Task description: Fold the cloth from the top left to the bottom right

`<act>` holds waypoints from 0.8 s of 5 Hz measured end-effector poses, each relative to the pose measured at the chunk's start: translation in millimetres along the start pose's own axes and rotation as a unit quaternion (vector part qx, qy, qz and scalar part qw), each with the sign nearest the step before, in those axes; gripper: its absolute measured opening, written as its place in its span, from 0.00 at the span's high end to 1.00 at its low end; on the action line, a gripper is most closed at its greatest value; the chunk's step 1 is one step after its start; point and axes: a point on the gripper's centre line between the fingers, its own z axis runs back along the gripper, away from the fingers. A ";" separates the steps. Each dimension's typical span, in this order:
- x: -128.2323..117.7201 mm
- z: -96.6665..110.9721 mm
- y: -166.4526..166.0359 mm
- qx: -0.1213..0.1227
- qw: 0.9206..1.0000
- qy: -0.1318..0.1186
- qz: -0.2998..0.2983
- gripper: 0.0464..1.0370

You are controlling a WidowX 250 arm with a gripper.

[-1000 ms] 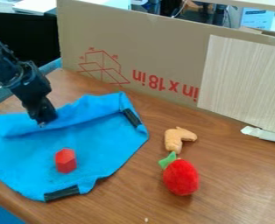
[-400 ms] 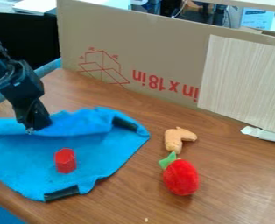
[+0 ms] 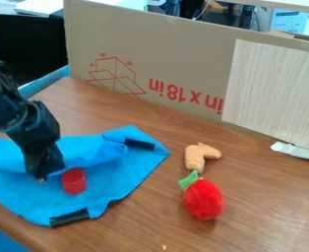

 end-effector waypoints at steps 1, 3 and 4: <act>-1.6 -1.1 -8.2 0.006 1.000 0.005 -0.009 0.99; 3.5 4.9 -17.1 -0.007 1.000 -0.003 -0.019 0.99; 0.6 10.0 -20.9 -0.021 1.000 -0.004 -0.014 0.99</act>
